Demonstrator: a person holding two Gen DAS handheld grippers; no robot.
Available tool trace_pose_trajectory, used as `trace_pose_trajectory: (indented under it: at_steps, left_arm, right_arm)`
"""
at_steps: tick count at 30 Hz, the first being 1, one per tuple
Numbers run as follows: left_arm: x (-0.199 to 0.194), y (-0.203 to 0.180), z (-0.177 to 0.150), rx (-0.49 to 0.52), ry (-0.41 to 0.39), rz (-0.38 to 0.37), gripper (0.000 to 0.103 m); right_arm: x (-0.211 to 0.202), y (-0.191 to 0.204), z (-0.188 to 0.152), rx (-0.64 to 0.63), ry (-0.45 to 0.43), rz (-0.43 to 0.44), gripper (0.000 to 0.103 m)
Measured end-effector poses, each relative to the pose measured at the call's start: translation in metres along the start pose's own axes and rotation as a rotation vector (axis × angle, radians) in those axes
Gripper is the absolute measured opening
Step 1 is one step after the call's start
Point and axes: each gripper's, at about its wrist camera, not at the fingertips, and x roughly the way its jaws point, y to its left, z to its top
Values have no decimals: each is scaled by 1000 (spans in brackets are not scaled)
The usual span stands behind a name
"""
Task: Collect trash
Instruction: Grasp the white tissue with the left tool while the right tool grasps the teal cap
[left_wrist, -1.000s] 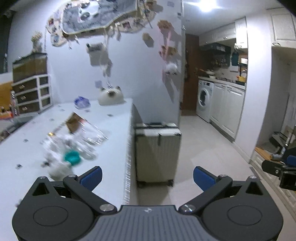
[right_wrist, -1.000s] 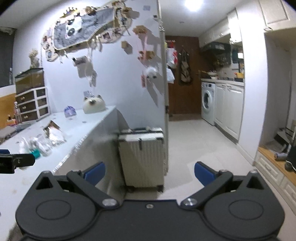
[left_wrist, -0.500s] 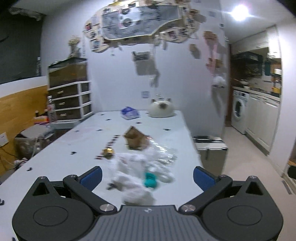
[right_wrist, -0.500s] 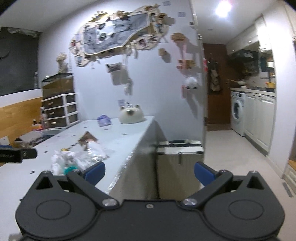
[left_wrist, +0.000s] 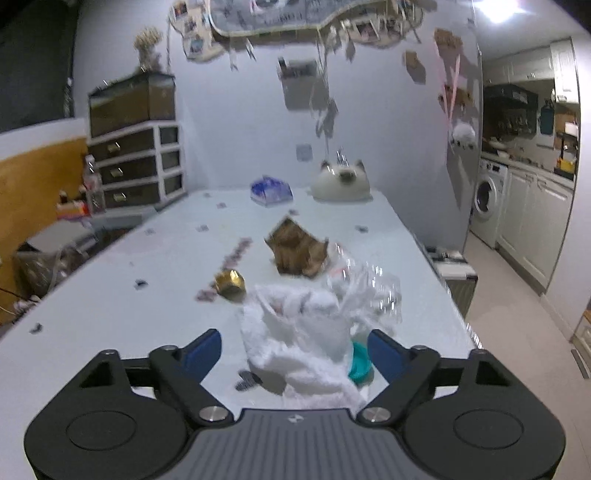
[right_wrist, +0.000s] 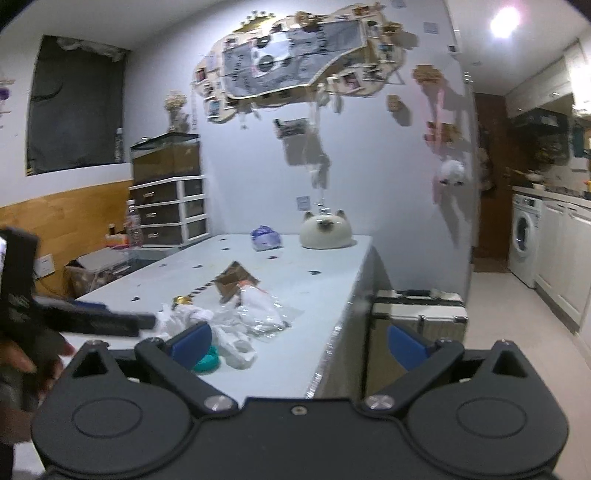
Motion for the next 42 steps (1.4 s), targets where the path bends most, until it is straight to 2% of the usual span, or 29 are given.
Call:
trace_pose_trajectory:
  at_steps: [5,6,7,8,11,15,16,18,25,30,32,33,35,37,42]
  left_arm:
    - [32,7,-19,-38,61,-79,67]
    - [37,10,-22,-58,80,-97,58]
    - [43,13,-25,-73,111,-116,54]
    - [46,15,-27,-80,126,-122,54]
    - [49,17,-31,-87,138,-107,51]
    - [50,17,-33,-79,167,-99,32]
    - [50,17,-34,-74,170,-97,31]
    - [47,20,-36,-82,173,-99,28]
    - [39,32,-41,-136,172,-83,24]
    - [36,36,-42,-146,165,-78,20]
    - [35,36,-41,-149,164,-75,18]
    - [35,37,-41,-152,163,-74,17]
    - [35,39,-41,-160,161,-67,16]
    - [35,42,-40,-169,158,-54,15]
    - [33,42,-40,-171,149,-45,15]
  right_arm:
    - [32,15,-2,-69,53,88,85]
    - [41,19,-2,-84,66,107,82]
    - [48,22,-3,-94,79,122,79]
    - [57,26,-4,-104,95,141,78]
    - [83,36,-7,-110,146,191,69]
    - [123,52,-11,-91,230,225,46]
    - [131,54,-13,-78,254,234,40]
    - [148,59,-15,-48,295,258,34]
    - [190,70,-18,14,345,277,35]
    - [208,84,-26,-13,373,297,35]
    - [213,89,-30,-33,394,295,32]
    - [213,91,-33,-46,402,297,25]
    - [207,92,-35,-65,393,306,20]
    - [198,92,-36,-97,389,295,10]
    - [162,76,-43,-141,410,290,8]
